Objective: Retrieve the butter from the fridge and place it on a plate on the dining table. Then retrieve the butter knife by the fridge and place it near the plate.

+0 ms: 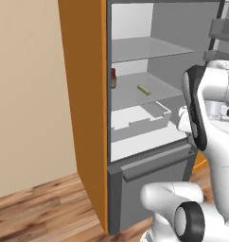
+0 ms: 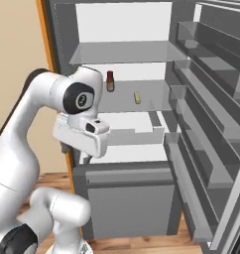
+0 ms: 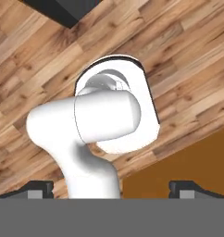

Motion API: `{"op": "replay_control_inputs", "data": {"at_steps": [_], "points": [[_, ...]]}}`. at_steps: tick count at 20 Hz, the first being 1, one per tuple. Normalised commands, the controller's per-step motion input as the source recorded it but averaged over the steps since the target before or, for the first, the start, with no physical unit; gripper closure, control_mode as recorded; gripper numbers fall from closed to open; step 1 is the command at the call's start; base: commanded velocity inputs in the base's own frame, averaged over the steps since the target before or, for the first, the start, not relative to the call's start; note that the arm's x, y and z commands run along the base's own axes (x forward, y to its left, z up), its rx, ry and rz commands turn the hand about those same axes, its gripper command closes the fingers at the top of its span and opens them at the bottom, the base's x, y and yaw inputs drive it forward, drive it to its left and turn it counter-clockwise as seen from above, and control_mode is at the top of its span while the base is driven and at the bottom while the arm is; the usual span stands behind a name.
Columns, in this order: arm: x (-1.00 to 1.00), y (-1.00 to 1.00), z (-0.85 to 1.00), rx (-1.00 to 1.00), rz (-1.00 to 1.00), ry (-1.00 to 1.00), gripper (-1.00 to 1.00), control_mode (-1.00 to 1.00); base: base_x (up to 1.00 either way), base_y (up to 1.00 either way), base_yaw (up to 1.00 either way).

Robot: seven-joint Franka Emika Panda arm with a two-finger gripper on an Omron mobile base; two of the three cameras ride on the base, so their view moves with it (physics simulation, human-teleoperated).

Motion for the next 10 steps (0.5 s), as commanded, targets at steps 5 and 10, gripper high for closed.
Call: {"op": "replay_control_inputs", "data": {"at_steps": [5,10], "points": [[-0.34,0.55,0.0,-0.01,0.0,-0.36,-1.0,-1.0,0.0,0.0,0.0],[-0.31,0.5,-0.19,-0.15,0.0,-0.2,-1.0,-1.0,0.0,0.0,0.0]]}}
